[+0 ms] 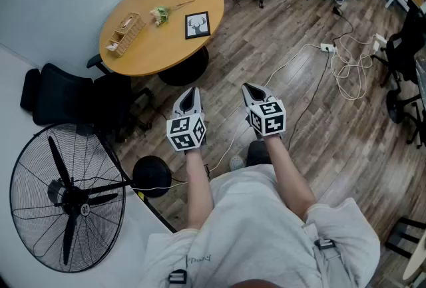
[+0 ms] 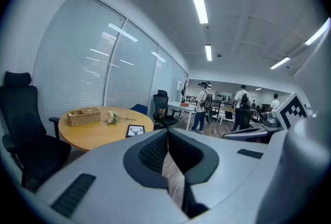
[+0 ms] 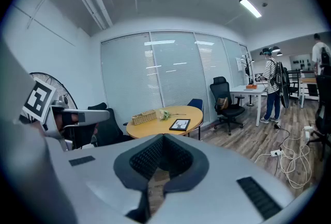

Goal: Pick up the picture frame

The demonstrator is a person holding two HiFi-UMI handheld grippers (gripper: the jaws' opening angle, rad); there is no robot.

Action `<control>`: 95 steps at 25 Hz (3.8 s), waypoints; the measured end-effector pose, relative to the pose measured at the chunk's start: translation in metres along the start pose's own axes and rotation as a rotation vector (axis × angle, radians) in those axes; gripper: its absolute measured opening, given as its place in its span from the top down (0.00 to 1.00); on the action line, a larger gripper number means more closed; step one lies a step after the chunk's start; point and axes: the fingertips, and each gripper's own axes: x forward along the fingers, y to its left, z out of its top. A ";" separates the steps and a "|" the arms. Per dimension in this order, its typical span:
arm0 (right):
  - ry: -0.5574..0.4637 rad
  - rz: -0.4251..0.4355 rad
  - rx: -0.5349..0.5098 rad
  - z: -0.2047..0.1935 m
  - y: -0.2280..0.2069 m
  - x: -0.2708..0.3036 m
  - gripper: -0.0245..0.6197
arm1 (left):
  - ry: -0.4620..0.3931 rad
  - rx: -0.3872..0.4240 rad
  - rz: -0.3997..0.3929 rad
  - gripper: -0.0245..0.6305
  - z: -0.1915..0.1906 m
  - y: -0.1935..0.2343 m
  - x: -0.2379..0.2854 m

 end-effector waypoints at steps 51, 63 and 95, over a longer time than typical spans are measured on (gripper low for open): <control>0.029 0.025 -0.078 0.016 0.031 0.040 0.75 | -0.093 -0.059 0.077 0.68 0.017 0.065 -0.027; 0.046 0.063 -0.083 0.017 0.045 0.063 0.75 | -0.087 -0.077 0.093 0.68 0.013 0.085 -0.028; 0.038 -0.033 0.036 0.106 -0.070 0.237 0.76 | 0.010 0.006 -0.014 0.68 0.091 0.143 0.199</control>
